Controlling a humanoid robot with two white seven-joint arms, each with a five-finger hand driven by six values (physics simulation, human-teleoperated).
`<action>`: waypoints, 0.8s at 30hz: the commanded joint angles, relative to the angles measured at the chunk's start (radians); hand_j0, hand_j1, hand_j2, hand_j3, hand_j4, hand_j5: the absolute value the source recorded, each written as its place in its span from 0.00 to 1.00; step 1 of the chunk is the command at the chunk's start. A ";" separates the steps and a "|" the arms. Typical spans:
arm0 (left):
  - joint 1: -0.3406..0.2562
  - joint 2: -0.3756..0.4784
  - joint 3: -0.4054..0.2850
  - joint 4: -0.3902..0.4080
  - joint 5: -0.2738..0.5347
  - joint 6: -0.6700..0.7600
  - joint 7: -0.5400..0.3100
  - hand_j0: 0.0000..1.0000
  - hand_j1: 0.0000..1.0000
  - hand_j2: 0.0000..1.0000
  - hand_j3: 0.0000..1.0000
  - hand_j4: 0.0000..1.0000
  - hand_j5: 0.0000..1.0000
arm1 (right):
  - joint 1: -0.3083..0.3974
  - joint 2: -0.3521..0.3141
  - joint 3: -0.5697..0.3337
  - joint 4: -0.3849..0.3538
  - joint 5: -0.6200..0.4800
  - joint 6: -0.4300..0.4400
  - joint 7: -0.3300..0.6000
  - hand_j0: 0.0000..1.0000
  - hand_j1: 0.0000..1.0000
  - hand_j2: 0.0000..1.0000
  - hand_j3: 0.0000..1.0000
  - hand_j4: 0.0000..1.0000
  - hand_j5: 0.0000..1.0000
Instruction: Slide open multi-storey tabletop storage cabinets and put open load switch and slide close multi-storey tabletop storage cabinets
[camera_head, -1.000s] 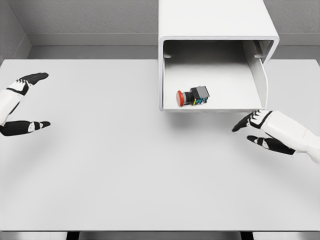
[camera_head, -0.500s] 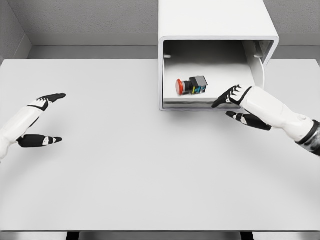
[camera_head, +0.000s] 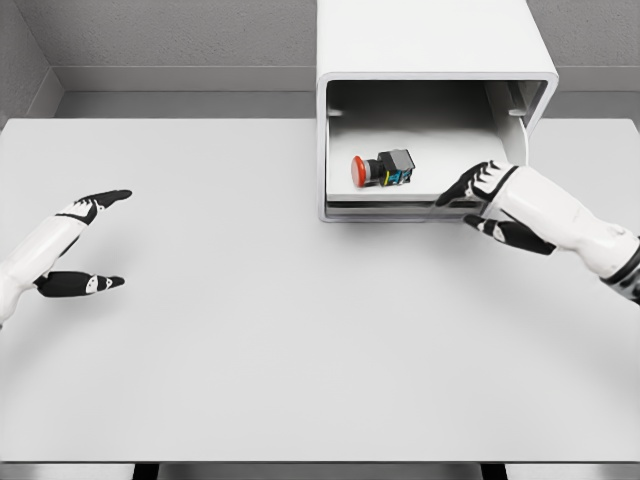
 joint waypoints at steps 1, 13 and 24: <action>-0.002 0.001 0.000 0.000 0.007 0.003 0.000 1.00 1.00 1.00 1.00 1.00 1.00 | 0.000 -0.001 -0.018 -0.006 -0.007 0.000 0.000 0.63 0.63 0.63 0.63 0.63 0.63; 0.000 -0.001 0.004 0.000 0.007 0.003 0.000 1.00 1.00 1.00 1.00 1.00 1.00 | 0.112 -0.009 -0.191 -0.075 -0.015 0.000 -0.002 0.62 0.62 0.62 0.62 0.62 0.62; 0.000 0.001 0.004 0.007 0.007 0.003 0.000 1.00 1.00 1.00 1.00 1.00 1.00 | 0.179 -0.024 -0.197 -0.106 -0.012 0.000 0.000 0.53 0.53 0.53 0.53 0.53 0.53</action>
